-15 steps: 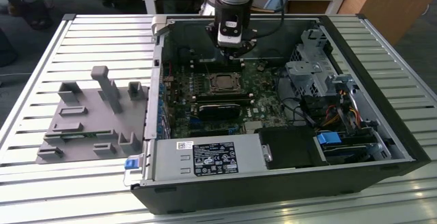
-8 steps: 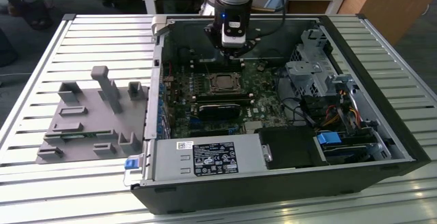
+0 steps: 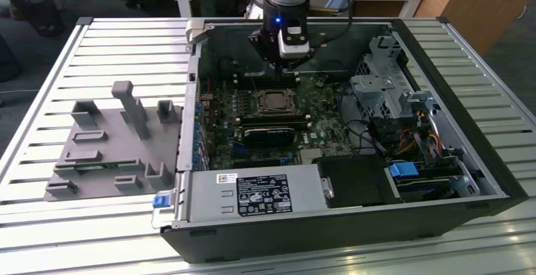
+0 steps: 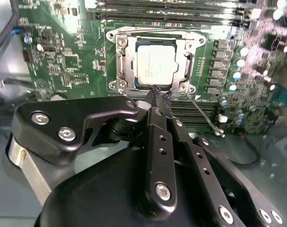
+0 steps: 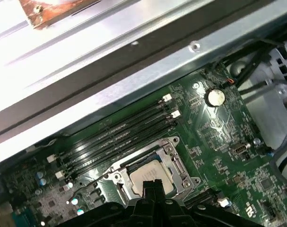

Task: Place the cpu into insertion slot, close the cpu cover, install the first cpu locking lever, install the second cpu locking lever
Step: 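Install the first cpu locking lever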

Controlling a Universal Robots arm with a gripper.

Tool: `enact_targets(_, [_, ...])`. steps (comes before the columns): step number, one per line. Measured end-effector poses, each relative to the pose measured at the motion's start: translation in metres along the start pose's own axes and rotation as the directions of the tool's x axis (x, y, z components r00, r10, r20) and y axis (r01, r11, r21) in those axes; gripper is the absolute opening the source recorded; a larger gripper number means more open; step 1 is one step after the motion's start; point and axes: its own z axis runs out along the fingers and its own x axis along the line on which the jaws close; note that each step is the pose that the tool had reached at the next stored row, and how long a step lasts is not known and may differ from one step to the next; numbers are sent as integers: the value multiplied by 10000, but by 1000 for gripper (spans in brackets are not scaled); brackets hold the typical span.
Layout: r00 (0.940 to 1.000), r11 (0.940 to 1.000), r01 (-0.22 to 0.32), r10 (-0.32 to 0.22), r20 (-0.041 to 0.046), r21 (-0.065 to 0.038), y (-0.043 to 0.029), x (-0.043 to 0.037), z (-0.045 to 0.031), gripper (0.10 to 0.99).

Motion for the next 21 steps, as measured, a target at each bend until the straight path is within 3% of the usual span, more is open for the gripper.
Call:
enact_targets(5, [9972, 9972, 742, -742, -19, -2, -1, 0, -7, 106])
enact_targets(15, [9926, 9926, 1213, -1213, -40, -32, -28, 53, -33, 106])
enact_targets(21, [9917, 9917, 1285, -1286, -60, -91, -74, 143, -34, 106])
